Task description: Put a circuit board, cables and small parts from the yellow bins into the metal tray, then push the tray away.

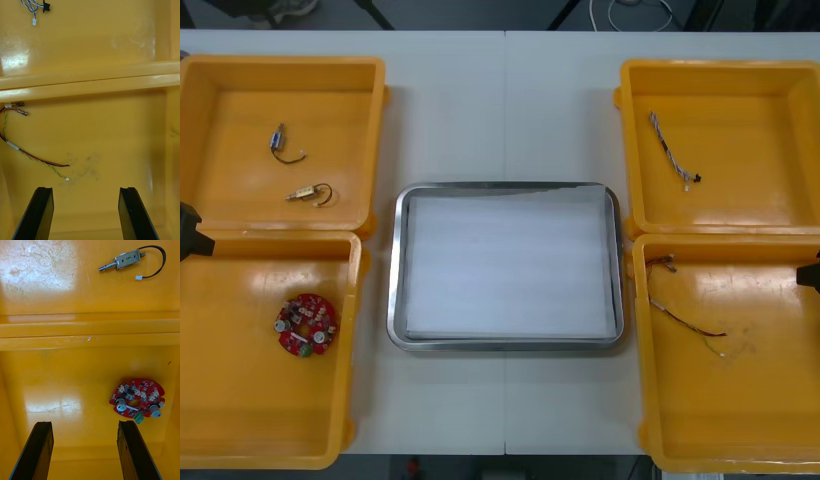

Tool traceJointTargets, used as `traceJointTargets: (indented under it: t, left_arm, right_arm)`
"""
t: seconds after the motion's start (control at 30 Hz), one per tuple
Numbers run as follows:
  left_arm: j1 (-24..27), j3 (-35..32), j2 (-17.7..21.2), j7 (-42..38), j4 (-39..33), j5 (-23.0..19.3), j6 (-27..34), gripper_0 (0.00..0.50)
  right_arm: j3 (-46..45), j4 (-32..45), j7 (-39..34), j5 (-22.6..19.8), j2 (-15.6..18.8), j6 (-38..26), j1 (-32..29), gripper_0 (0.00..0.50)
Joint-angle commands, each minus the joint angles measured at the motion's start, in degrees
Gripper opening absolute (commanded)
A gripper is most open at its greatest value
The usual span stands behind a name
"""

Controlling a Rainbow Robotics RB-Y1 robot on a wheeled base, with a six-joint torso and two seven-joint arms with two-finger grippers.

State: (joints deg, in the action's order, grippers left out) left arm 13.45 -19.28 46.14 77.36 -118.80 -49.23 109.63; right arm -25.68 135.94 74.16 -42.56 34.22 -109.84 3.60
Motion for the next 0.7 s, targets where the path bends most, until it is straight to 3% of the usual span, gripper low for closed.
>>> traceJointTargets:
  t: [0.03,0.7]
  left_arm:
    - [-0.6,-1.4,2.5,1.7,-1.7,-0.4,0.4,0.500]
    - [-0.6,-1.4,2.5,1.7,-1.7,-0.4,0.4,0.500]
  right_arm:
    - [-0.2,1.8,-1.2,0.0,1.7,-0.2,-1.0,0.500]
    - [-0.2,1.8,-1.2,0.0,1.7,-0.2,-1.0,0.500]
